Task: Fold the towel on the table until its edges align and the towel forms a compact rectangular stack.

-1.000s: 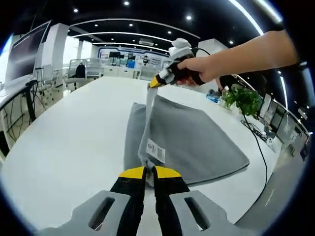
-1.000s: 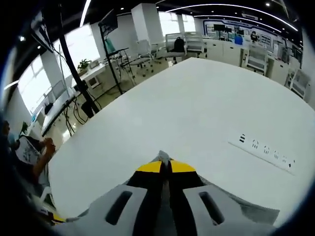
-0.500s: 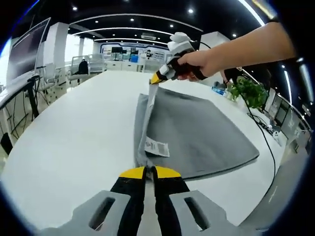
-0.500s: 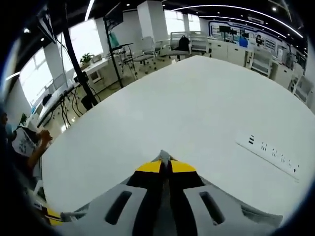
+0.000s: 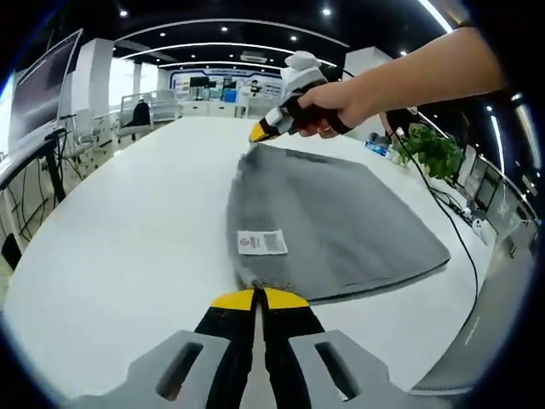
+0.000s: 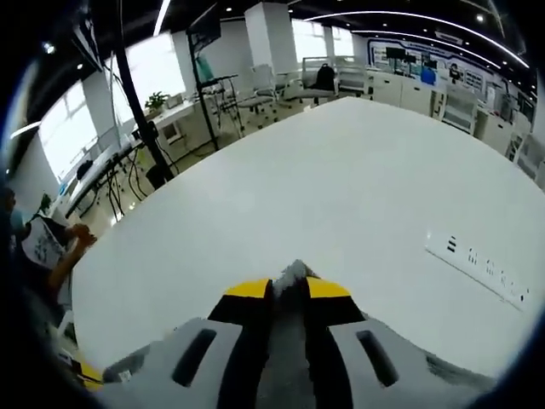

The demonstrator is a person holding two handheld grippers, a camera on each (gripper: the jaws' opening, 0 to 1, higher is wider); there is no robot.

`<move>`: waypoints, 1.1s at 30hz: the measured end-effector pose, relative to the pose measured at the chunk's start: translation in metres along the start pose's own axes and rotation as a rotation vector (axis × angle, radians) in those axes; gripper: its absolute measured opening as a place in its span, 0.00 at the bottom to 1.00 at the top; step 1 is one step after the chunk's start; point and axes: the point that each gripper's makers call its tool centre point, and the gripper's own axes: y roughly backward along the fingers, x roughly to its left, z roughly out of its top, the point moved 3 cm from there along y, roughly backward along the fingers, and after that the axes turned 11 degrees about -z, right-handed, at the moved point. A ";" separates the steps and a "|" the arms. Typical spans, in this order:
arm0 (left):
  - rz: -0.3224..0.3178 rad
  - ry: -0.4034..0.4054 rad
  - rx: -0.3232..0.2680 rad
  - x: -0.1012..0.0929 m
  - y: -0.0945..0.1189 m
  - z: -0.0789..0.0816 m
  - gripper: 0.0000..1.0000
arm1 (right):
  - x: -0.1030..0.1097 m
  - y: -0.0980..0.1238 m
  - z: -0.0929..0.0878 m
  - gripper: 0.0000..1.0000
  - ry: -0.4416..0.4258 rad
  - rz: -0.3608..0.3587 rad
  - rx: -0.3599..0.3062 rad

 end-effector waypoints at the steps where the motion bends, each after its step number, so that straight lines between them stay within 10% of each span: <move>1: 0.003 -0.009 -0.002 0.000 0.000 0.000 0.02 | 0.001 0.001 -0.001 0.11 0.006 0.004 0.005; 16: 0.110 -0.009 -0.075 0.015 0.023 0.010 0.05 | -0.023 0.028 0.004 0.15 0.012 0.001 -0.019; 33: 0.095 -0.038 -0.084 0.003 0.019 0.038 0.06 | -0.075 0.085 0.002 0.25 -0.086 -0.028 -0.045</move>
